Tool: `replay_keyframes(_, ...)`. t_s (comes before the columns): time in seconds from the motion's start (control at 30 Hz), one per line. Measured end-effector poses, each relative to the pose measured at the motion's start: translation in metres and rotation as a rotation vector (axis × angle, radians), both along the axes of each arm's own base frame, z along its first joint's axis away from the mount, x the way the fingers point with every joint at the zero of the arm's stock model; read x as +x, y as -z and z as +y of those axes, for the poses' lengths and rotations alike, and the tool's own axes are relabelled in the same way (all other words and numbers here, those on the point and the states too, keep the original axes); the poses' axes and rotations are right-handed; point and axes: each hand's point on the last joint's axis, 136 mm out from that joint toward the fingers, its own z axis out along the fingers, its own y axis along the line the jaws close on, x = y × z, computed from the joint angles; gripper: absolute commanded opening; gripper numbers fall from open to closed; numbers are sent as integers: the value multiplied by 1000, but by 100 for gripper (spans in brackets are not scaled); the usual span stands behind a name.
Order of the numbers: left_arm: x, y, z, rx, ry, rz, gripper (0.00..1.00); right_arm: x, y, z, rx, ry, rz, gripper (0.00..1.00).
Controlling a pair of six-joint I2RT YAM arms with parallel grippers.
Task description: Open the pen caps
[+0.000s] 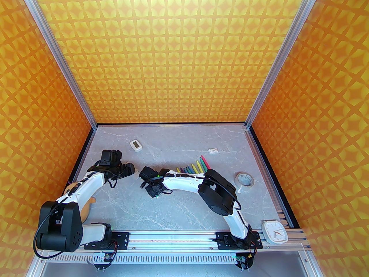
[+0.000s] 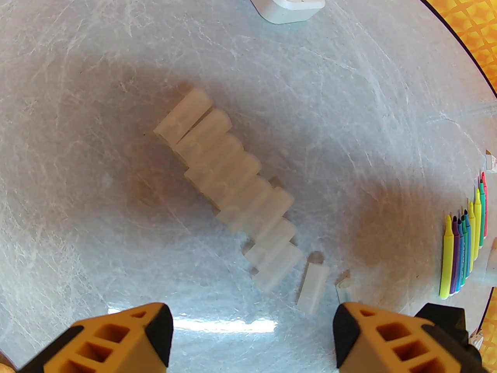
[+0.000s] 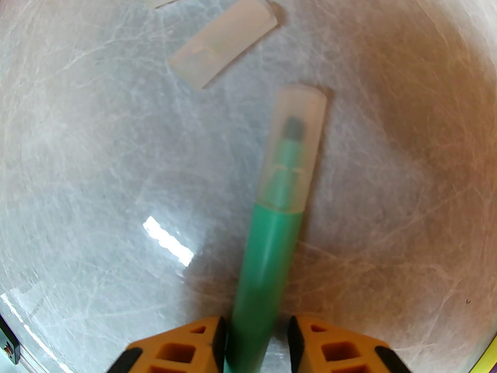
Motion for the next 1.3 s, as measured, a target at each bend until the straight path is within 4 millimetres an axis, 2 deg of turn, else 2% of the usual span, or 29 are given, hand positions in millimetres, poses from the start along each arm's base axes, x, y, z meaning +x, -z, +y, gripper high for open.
replay_keyframes(0.37,-1,-1,-4,-21,13,-1,73,2,0,-2,-18,5,-11,24)
replay_keyframes(0.73,-3,0,-7,-38,24,3,73,8,-2,-4,-19,3,-36,10)
replay_keyframes(0.83,-3,0,-10,-51,32,3,73,11,-3,-11,-9,16,-40,8)
replay_keyframes(1.0,-3,-9,-17,-90,57,-25,73,15,-7,-36,14,49,-27,7)
replay_keyframes(1.3,-1,-20,-34,-180,112,-67,71,34,-42,-58,127,107,-74,5)
